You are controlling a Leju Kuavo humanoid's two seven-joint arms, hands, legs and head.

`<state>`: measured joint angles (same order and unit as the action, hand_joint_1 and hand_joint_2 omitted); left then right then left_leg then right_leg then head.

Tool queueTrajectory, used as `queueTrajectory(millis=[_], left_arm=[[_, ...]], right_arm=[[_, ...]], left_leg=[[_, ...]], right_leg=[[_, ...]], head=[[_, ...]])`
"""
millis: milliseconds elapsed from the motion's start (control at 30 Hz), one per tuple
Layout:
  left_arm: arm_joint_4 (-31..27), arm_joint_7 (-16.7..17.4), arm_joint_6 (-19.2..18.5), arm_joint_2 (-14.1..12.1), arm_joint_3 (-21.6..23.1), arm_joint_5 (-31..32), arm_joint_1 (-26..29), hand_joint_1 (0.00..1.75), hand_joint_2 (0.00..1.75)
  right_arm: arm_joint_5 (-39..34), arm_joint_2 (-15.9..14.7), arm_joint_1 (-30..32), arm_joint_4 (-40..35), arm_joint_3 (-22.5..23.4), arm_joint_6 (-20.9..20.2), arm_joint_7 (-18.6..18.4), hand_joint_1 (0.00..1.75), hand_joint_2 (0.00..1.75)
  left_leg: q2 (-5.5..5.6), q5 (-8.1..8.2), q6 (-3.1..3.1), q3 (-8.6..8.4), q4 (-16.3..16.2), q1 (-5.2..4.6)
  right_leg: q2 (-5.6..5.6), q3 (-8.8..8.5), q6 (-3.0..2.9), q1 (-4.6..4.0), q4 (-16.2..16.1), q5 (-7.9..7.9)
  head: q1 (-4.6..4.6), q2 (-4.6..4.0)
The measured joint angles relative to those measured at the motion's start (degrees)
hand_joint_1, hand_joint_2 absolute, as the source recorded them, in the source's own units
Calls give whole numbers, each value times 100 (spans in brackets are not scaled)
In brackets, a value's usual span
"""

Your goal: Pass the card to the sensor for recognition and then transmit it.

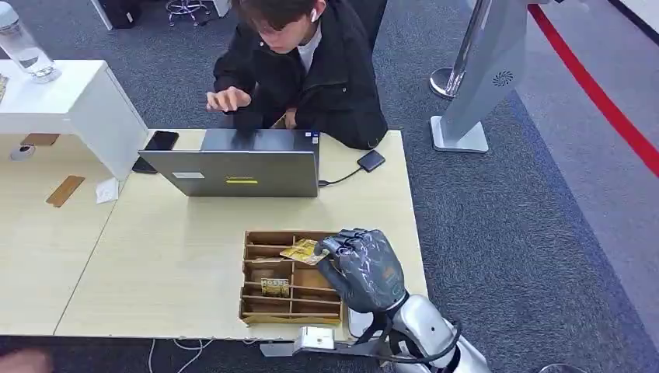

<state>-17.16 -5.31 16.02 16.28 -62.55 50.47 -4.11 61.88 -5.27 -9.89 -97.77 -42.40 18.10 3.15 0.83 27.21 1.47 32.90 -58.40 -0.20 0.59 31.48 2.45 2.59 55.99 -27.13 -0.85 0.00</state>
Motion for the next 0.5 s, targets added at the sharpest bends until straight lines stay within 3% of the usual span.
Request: queueTrajectory(millis=[500], left_arm=[[0,-18,-2,0,-31,68,-2,0,0]], right_arm=[[24,-9,-269,-133,-9,52,61,175,175]], left_leg=[[0,0,0,0,0,0]], right_leg=[[0,0,0,0,0,0]], head=[[-2,0]])
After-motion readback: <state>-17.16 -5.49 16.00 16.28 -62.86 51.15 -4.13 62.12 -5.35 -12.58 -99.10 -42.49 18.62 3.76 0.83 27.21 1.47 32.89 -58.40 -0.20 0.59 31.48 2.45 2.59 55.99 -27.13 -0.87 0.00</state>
